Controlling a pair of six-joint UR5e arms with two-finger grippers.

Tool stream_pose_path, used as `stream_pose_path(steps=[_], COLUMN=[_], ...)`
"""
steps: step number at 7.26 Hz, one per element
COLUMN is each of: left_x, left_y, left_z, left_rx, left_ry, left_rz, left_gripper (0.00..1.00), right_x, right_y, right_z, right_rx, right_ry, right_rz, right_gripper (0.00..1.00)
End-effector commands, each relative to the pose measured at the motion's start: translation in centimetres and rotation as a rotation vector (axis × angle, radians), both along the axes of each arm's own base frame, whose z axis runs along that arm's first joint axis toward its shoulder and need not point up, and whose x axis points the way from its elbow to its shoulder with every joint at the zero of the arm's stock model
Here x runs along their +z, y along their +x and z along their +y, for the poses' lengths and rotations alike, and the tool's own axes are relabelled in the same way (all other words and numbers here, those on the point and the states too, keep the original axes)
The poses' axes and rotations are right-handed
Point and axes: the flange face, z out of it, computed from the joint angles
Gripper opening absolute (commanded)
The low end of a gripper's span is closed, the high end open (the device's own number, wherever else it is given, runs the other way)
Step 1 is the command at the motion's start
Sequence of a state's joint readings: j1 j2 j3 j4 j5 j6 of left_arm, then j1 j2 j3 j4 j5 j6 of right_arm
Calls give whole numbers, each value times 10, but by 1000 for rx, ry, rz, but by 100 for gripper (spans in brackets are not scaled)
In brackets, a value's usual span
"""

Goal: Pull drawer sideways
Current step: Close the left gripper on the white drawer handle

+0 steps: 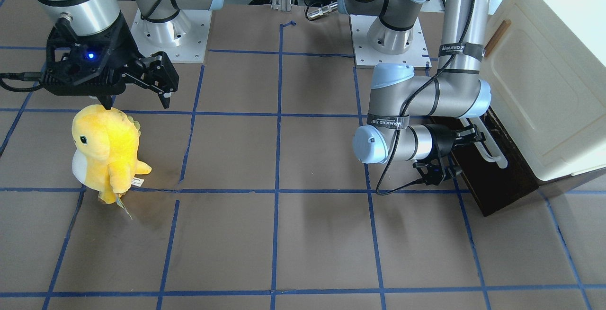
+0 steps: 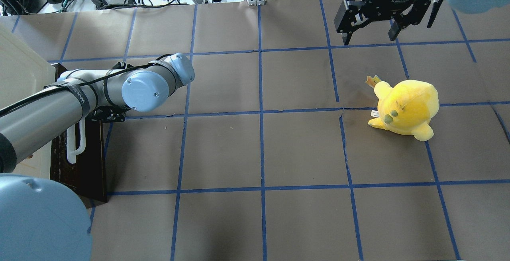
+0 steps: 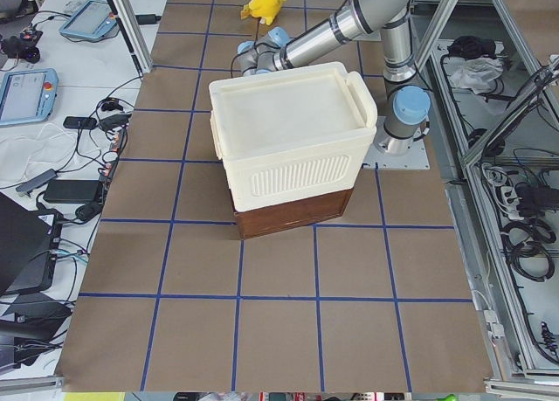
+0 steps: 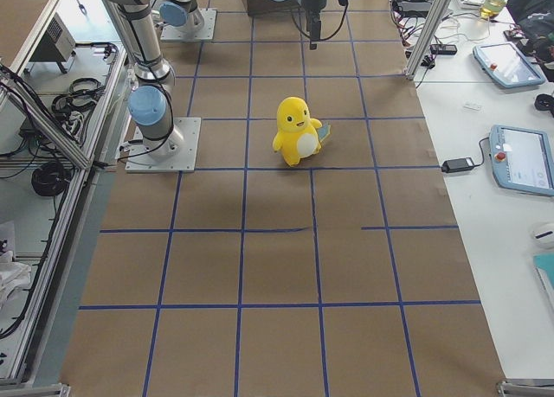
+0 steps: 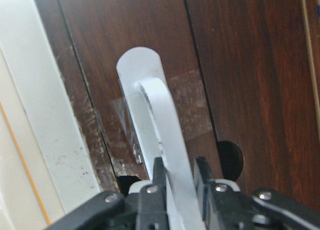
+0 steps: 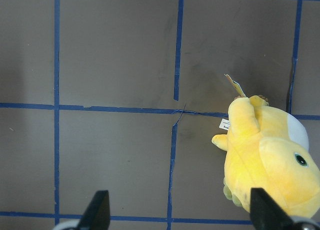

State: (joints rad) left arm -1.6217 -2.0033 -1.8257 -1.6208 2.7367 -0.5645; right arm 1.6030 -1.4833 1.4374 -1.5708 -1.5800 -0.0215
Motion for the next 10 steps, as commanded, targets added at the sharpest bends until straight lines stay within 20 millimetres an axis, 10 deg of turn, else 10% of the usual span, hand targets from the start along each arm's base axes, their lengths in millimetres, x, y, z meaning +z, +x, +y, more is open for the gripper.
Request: stream_pose_path(steps=[1, 10], left_x=[1, 2], left_y=[-1, -16], left_z=[-4, -7], left_rx=[3, -13], left_ry=[-2, -17], left_rz=[5, 19], left_gripper=[26, 25], right_x=[0, 0], right_y=[0, 0], right_z=[0, 0], right_rx=[0, 0], right_ry=[0, 0], right_rz=[0, 0], right_gripper=[100, 100])
